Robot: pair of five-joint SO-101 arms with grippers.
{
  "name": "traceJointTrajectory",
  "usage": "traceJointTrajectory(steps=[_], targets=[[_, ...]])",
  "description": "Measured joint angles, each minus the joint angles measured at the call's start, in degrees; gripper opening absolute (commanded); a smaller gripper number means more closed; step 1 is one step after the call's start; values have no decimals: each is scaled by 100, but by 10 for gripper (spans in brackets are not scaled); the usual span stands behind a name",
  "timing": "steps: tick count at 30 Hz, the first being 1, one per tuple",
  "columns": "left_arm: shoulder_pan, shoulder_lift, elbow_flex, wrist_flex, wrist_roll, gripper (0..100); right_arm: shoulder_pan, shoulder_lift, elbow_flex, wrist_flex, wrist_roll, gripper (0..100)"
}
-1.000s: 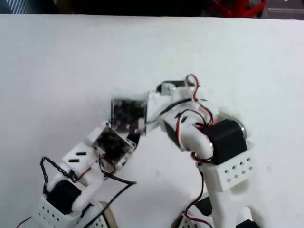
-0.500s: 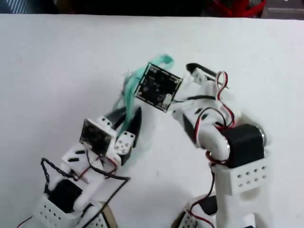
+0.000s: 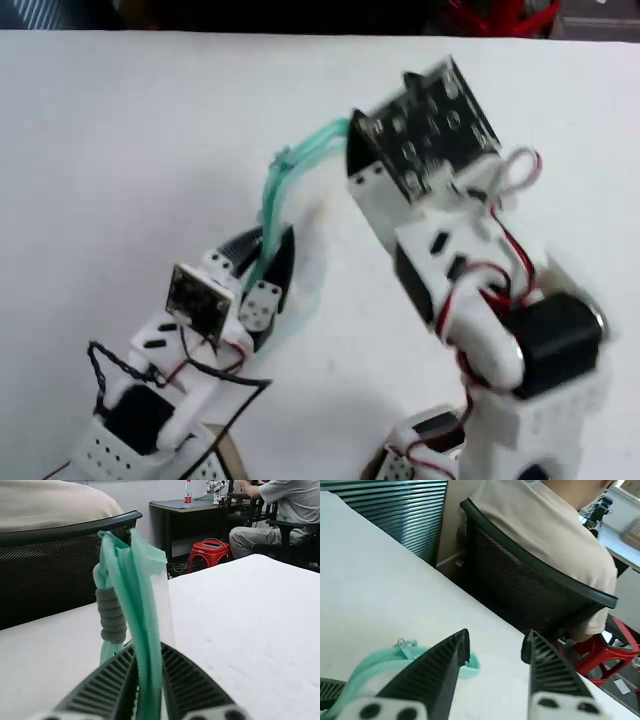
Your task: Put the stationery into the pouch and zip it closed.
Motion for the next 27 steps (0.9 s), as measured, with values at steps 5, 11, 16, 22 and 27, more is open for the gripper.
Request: traceJointTrajectory(steps=[5, 11, 16, 22, 27], targets=[[18, -9, -264, 492, 0, 23, -448, 1468, -1275, 598, -62, 152], [18, -9, -264, 554, -193, 24, -519, 2945, -2242, 1547, -62, 44], [18, -9, -264, 554, -229, 24, -633, 2919, -1969, 1670, -62, 76], [62, -9, -255, 598, -229, 87, -668, 2251, -967, 1609, -70, 77], [62, 0, -141, 695, -237, 170, -835, 1565, -211, 1609, -70, 77]])
